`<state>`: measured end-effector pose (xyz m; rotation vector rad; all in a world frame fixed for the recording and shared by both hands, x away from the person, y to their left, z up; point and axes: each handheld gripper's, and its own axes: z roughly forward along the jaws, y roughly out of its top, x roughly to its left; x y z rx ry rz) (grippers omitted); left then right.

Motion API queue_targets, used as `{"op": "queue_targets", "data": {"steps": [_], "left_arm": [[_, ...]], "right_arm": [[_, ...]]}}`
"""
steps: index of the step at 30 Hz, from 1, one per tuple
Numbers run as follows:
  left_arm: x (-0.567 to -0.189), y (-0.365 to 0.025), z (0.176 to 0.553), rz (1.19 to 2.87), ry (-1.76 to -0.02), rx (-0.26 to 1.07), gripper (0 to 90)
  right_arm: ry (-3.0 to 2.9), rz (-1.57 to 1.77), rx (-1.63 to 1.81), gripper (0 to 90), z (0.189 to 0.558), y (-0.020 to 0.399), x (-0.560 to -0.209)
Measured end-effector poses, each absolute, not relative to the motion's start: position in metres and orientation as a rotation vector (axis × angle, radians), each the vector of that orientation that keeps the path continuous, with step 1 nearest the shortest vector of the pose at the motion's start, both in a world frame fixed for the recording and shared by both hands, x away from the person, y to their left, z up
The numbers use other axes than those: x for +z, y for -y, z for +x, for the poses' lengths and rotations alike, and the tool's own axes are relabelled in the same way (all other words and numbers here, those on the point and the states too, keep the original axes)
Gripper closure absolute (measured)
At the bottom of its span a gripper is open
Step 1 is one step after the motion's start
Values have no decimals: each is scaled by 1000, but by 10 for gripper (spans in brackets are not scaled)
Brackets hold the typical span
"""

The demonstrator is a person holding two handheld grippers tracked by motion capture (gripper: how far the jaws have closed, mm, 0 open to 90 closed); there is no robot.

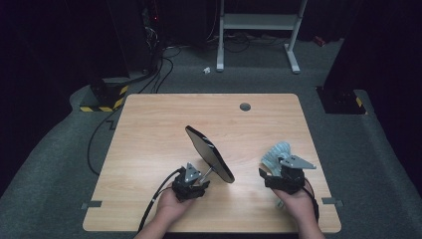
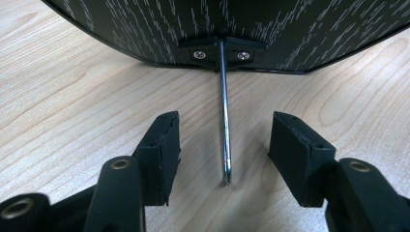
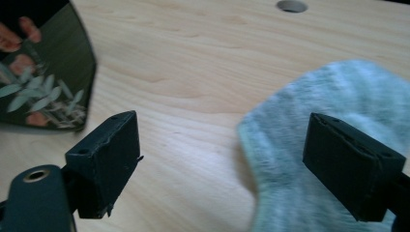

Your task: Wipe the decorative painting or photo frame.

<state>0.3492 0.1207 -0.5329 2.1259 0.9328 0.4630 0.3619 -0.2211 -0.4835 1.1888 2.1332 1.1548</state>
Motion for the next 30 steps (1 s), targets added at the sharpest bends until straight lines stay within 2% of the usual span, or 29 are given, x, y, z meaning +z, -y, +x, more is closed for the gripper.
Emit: {"op": "queue_targets", "data": {"steps": [11, 20, 24, 30], "left_arm": [[-533, -122, 350, 2123, -945, 466, 401], [-533, -123, 349, 2120, -962, 462, 389], [-533, -127, 348, 2116, -953, 460, 432], [-533, -137, 345, 2111, -970, 481, 434]], "right_arm": [[-2217, 1201, 1127, 99, 349, 202, -504], [-2301, 1180, 1099, 131, 336, 187, -518], [-2327, 1177, 1078, 141, 335, 184, -523], [-2336, 1218, 1035, 138, 340, 184, -527]]}}
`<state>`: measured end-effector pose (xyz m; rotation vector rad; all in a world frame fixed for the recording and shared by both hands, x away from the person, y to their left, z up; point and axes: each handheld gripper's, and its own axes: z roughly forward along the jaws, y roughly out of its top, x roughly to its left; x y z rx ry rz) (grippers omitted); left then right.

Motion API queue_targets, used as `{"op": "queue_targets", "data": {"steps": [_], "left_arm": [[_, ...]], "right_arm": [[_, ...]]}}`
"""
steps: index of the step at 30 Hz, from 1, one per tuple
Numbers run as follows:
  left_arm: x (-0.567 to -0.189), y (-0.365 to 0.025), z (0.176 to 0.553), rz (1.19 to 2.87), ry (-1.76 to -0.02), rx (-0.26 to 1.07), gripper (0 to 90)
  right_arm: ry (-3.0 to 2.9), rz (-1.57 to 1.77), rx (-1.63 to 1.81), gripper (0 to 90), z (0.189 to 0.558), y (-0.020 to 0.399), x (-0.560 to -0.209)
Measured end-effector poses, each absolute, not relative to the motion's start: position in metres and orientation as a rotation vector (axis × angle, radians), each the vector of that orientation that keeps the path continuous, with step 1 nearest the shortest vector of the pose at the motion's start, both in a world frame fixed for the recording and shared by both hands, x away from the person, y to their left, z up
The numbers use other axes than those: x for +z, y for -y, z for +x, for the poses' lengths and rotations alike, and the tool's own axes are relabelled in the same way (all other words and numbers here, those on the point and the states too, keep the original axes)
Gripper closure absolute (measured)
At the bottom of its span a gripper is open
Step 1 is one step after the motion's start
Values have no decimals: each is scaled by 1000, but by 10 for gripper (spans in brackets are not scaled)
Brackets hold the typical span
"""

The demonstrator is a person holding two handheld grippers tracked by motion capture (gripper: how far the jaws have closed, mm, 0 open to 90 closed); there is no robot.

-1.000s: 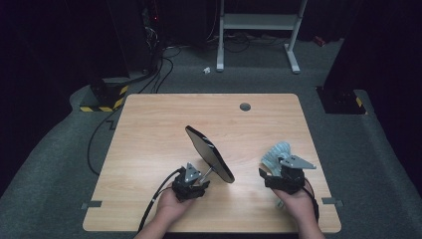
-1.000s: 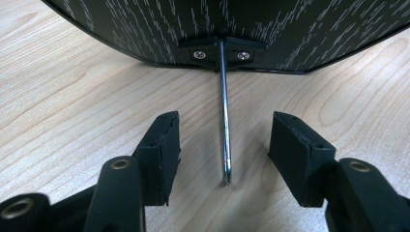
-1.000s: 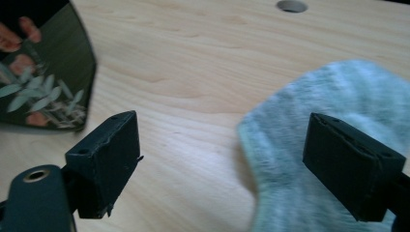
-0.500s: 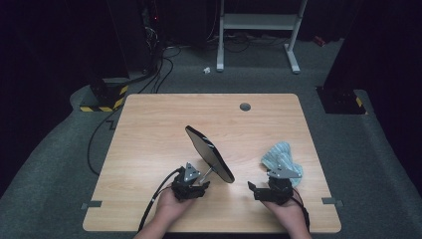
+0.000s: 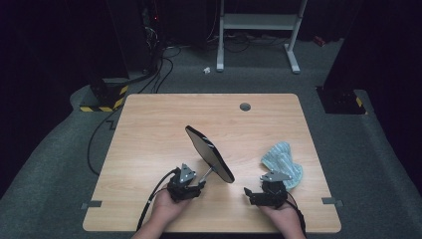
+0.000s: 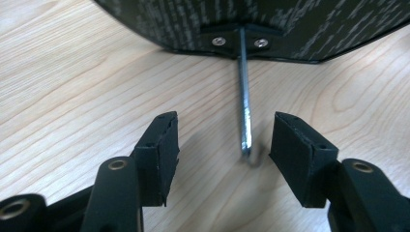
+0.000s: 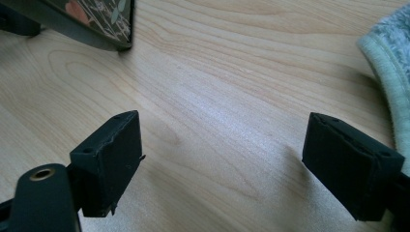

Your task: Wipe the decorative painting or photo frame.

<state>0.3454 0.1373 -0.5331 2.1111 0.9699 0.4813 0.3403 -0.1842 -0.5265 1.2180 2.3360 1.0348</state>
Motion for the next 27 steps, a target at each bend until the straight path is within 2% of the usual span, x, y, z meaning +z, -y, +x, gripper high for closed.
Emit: {"op": "queue_targets", "data": {"steps": [15, 27], "left_arm": [[-534, -158, 352, 2080, -1048, 497, 433], [-534, -162, 367, 2057, -1101, 510, 444]], "right_arm": [[-2355, 1207, 1045, 136, 339, 178, -527], [-2385, 1195, 1075, 203, 332, 181, -526]]}}
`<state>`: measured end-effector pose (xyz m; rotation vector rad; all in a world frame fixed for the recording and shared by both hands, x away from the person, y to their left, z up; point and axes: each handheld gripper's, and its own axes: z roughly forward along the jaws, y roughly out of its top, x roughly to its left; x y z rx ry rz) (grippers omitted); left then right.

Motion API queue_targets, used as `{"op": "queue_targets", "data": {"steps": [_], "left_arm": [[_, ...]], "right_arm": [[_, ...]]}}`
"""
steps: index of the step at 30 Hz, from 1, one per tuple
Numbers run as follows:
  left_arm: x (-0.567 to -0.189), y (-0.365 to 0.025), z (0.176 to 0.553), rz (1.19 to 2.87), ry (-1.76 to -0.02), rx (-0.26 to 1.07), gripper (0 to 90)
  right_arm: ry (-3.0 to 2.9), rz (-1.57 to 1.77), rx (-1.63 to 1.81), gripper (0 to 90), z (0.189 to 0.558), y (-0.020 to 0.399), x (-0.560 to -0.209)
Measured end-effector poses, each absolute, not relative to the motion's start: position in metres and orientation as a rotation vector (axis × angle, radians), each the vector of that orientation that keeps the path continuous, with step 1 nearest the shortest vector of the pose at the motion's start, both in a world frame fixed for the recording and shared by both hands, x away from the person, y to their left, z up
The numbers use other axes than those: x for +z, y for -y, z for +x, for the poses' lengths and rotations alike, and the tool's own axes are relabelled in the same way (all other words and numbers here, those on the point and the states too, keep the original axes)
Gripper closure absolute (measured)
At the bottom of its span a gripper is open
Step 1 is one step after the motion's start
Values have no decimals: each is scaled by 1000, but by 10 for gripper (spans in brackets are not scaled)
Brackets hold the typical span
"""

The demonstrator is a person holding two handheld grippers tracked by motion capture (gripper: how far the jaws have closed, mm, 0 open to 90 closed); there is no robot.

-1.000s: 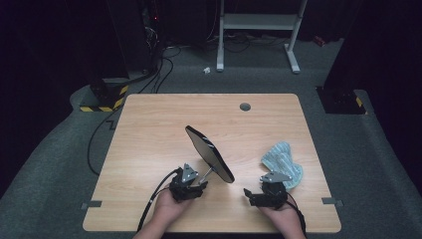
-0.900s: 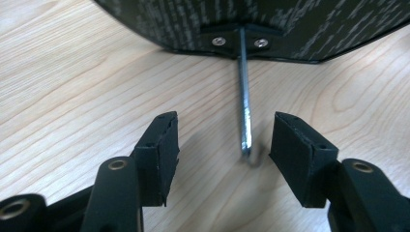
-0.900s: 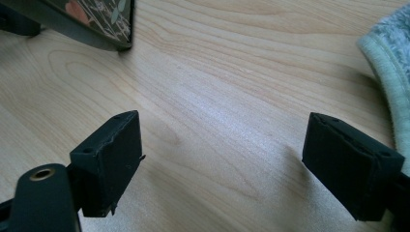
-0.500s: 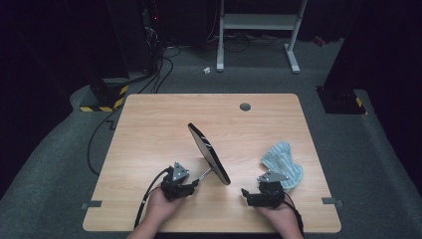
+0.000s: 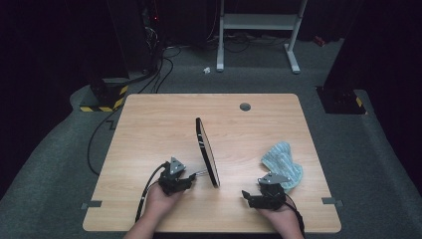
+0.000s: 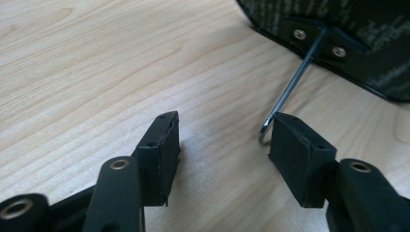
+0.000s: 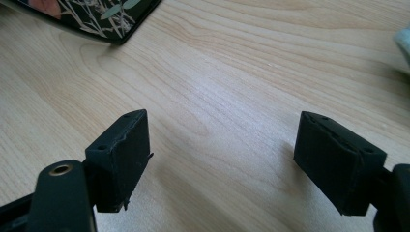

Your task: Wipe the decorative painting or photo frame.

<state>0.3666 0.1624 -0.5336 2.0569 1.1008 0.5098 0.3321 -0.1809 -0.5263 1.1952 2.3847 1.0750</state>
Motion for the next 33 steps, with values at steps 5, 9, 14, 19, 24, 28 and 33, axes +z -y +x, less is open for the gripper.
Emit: {"op": "queue_targets", "data": {"steps": [5, 9, 14, 19, 24, 28, 33], "left_arm": [[-534, -162, 375, 2047, -1122, 521, 444], [-534, -162, 378, 2044, -1132, 520, 445], [-533, -162, 384, 2036, -1147, 523, 445], [-534, -160, 389, 2026, -1168, 533, 445], [-534, -163, 385, 2027, -1158, 528, 460], [-531, -165, 367, 2056, -1106, 565, 451], [-522, -165, 341, 2046, -1071, 563, 455]], "right_arm": [[-2356, 1210, 1086, 204, 328, 188, -525], [-2346, 1223, 1084, 204, 328, 191, -526], [-2349, 1203, 1068, 207, 326, 189, -526], [-2359, 1194, 1066, 206, 326, 185, -526], [-2361, 1178, 1070, 206, 327, 183, -525], [-2370, 1155, 1080, 207, 330, 180, -522], [-2366, 1139, 1068, 206, 336, 175, -519]]}}
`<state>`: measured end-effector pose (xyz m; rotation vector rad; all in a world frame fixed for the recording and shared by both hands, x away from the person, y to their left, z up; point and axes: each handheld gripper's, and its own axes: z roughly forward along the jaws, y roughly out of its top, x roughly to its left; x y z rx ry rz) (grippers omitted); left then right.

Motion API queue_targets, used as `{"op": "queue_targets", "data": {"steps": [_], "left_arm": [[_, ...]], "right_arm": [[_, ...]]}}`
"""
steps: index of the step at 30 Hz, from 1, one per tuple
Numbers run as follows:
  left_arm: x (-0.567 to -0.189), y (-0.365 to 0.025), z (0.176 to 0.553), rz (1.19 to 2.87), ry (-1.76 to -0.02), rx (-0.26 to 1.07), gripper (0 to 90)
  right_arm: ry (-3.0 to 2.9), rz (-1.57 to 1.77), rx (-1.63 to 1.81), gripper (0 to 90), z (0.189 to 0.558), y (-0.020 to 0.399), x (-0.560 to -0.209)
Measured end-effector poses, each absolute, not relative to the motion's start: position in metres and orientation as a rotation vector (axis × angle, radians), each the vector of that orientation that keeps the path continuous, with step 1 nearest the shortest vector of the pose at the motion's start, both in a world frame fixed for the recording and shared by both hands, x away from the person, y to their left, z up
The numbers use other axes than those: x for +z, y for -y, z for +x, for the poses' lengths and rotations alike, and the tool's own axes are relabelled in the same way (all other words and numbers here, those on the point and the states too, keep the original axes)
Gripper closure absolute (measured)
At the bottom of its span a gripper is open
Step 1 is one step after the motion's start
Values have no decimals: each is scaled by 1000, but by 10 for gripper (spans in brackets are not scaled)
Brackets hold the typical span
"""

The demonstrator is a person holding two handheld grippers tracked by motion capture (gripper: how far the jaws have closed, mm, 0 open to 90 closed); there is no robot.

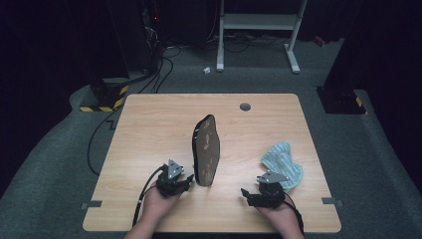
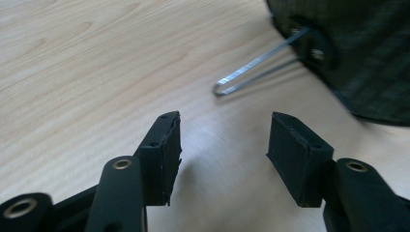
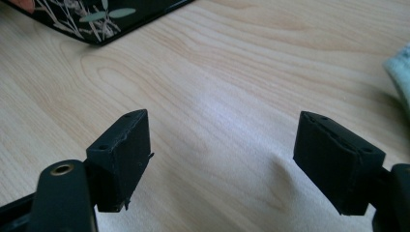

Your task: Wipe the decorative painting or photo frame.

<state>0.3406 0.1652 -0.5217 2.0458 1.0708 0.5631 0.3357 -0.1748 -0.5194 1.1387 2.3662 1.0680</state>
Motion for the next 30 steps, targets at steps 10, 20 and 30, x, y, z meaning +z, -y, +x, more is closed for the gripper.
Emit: {"op": "queue_targets", "data": {"steps": [10, 20, 30], "left_arm": [[-506, -157, 309, 2006, -1010, 517, 397], [-500, -144, 290, 2011, -918, 500, 337], [-490, -132, 297, 1947, -933, 498, 353]], "right_arm": [[-2373, 1135, 1042, 206, 347, 169, -522], [-2373, 1149, 1037, 206, 349, 168, -522], [-2376, 1145, 1030, 208, 349, 169, -524]]}}
